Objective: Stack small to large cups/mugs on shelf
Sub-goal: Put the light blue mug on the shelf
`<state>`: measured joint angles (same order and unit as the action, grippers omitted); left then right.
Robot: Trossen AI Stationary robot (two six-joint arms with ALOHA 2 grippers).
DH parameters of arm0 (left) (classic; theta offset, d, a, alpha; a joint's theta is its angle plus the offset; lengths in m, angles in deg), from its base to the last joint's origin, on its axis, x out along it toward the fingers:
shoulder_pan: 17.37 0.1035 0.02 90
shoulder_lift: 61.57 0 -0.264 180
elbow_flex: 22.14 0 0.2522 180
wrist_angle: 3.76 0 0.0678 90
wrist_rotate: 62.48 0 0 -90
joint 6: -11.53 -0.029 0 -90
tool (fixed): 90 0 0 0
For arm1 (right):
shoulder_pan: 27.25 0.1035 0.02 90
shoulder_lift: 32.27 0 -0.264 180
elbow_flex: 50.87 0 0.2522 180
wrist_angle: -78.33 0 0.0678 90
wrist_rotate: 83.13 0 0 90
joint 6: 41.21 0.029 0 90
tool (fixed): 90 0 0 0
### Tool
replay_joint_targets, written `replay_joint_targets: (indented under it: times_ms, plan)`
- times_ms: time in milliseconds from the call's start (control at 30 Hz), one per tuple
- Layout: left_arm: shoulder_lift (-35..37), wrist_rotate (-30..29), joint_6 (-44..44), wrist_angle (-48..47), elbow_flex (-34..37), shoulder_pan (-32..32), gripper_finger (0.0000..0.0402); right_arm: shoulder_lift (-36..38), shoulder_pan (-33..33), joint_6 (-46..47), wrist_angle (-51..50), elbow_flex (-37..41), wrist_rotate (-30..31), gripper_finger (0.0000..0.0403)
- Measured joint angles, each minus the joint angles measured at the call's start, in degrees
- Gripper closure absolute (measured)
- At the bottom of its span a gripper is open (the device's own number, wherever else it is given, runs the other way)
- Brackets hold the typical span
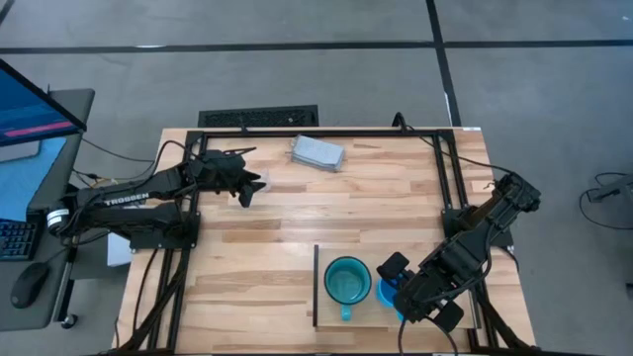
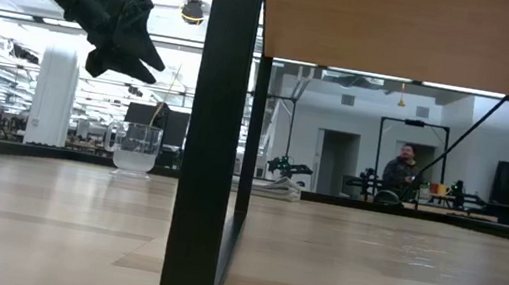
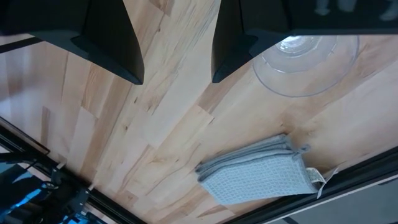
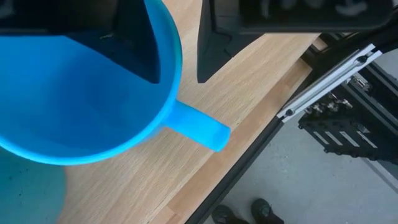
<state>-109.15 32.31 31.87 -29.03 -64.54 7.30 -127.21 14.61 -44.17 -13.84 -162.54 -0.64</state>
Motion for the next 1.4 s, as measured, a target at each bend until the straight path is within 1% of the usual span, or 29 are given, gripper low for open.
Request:
replay_joint_targets:
  times_ms: [233,400,967,1233,1400]
  plan:
    - [0.01,0.02,0.08,-1.19,0.0,0.01,0.0223,0.0,-0.42,0.51,0.15,0.0,-0.07,0.0242]
    - [0.01,0.04,0.52,-1.22,0.0,-0.01,0.0223,0.0,-0.76,1.53,0.7,0.0,-0.14,0.0234]
    - [-0.01,0.02,1.2,-1.12,0.0,-0.01,0.0223,0.01,-0.66,1.64,1.54,0.0,-0.17,0.0237]
    - [0.01,0.02,-1.04,-1.07,0.0,-0.01,0.0223,0.0,-0.9,10.34,6.63,0.0,-0.17,0.0248]
    - [0.01,0.02,-1.53,-1.09,0.0,0.0,0.0223,0.0,-1.22,10.56,8.19,0.0,-0.15,0.0254]
